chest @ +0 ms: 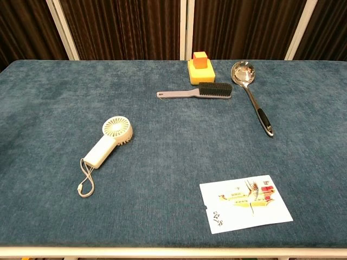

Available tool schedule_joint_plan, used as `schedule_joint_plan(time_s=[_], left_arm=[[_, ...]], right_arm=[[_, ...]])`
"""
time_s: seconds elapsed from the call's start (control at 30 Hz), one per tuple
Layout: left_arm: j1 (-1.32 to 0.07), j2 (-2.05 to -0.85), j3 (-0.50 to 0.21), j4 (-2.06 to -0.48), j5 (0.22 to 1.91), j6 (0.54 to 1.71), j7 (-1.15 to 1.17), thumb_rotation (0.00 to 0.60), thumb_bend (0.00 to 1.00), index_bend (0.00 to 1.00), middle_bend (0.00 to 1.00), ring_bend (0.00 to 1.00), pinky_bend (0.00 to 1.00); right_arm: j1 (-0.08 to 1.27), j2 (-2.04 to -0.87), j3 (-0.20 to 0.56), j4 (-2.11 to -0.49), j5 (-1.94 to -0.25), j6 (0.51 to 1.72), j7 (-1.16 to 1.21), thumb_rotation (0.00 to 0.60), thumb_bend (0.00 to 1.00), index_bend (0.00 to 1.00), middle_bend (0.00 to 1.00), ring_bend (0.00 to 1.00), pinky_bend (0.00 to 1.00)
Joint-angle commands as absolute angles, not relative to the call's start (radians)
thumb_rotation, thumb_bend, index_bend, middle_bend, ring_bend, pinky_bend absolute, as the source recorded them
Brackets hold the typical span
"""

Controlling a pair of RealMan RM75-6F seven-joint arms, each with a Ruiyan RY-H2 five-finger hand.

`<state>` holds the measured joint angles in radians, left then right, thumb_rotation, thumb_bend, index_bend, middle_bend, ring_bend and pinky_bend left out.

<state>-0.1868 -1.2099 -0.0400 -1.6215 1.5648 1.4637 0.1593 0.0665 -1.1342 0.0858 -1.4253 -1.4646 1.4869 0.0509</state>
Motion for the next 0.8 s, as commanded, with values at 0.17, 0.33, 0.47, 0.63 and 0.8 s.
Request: schedule_joint_plan(time_s=[0.17,0.33,0.47,0.63,0.8], left_arm=[[-0.182,-1.205,-0.033,-1.616,1.567,1.465,0.152,0.6,0.07,0.2,0.17,0.1,0.28],[-0.183,-1.204,-0.031,-1.615,1.569,1.462,0.147,0.6,0.07,0.2,0.17,0.1,0.28],[-0.183,-1.203,-0.03,-1.615,1.575,1.464,0.141,0.6,0.07,0.19,0.2,0.15,0.32],[-0.183,-1.204,-0.034,-1.626,1.562,1.457,0.166,0.6,0.11,0.19,0.67,0.7,0.78],[-0.187,-1.198,-0.028,-1.637,1.567,1.448,0.199,0.6,0.25,0.19,0.89,0.9,0.93]], right_arm=[[0.066,-1.128,0.082,-1.433,-1.461,1.479,0.048,0.6,0.32,0.0,0.0,0.0,0.0],[0.064,-1.128,0.082,-1.428,-1.463,1.482,0.057,0.6,0.32,0.0,0.0,0.0,0.0],[0.066,-1.129,0.08,-1.427,-1.465,1.477,0.058,0.6,0.32,0.0,0.0,0.0,0.0],[0.065,-1.129,0.08,-1.428,-1.464,1.477,0.062,0.6,0.32,0.0,0.0,0.0,0.0],[0.067,-1.129,0.08,-1.439,-1.468,1.476,0.055,0.6,0.32,0.0,0.0,0.0,0.0]])
